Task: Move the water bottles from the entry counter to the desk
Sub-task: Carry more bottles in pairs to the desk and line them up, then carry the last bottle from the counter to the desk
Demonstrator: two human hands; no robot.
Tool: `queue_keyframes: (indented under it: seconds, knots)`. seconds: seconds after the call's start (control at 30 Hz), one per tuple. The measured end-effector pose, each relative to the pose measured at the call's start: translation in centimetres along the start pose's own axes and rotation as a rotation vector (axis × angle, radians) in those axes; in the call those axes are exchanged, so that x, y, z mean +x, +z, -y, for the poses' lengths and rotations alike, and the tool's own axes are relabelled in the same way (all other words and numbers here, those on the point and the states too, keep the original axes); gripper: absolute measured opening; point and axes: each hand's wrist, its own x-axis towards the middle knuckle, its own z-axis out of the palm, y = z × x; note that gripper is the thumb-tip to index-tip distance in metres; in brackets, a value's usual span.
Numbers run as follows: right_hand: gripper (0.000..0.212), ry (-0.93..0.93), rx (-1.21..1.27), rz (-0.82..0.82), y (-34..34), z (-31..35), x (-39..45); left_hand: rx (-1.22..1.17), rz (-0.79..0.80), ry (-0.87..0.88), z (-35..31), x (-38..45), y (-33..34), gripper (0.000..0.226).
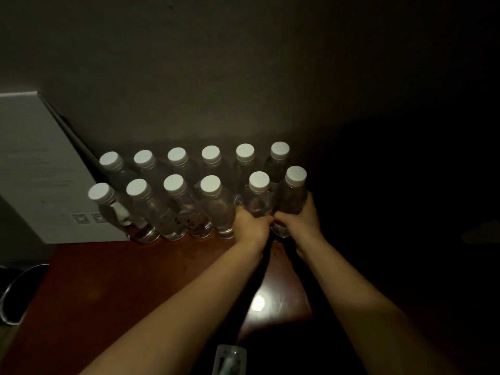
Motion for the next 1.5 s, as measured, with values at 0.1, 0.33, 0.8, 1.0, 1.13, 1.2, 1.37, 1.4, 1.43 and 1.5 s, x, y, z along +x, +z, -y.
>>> queue_keyframes:
  seconds: [0.1, 0.33, 0.8, 1.0, 1.13, 1.2, 1.37, 1.4, 1.43, 1.5]
  knots:
    - [0.079, -0.001, -0.006, -0.001, 0.1, -0.2, 0.1, 0.128, 0.007, -0.033, -0.1, -0.1, 0.0, 0.037]
    - [0.081, -0.025, -0.024, 0.034, 0.2, -0.6, -0.2, 0.035, -0.006, -0.118, -0.4, -0.6, -0.1, 0.029]
    - [0.088, 0.003, -0.054, 0.075, 0.6, -0.9, -0.2, -0.104, 0.061, -0.226, -0.5, 0.3, -0.6, 0.010]
    - [0.081, -0.012, -0.048, 0.042, 0.7, -1.2, 0.0, 0.076, 0.061, -0.184, -0.2, 0.9, -1.4, 0.016]
    - [0.082, 0.004, -0.041, 0.024, 0.9, -1.4, 0.0, 0.528, 0.062, -0.039, 0.9, 1.1, -2.2, 0.040]
    - [0.085, 0.017, -0.032, 0.018, 1.1, -1.7, -0.1, 0.635, 0.077, 0.008, 1.4, 1.1, -2.5, 0.042]
    - [0.090, 0.073, -0.029, 0.012, 1.5, -2.2, -0.2, 0.653, 0.031, 0.007, 2.3, 1.6, -3.5, 0.043]
    - [0.092, 0.079, -0.030, 0.008, 1.6, -2.2, -0.2, 0.638, 0.025, 0.003, 2.3, 1.7, -3.5, 0.043]
    - [0.092, 0.082, -0.031, 0.006, 1.7, -2.1, -0.2, 0.622, 0.023, 0.003, 2.2, 1.9, -3.4, 0.042]
    - [0.091, 0.082, -0.034, -0.005, 1.7, -2.0, -0.2, 0.592, 0.040, -0.003, 2.0, 2.2, -3.1, 0.039]
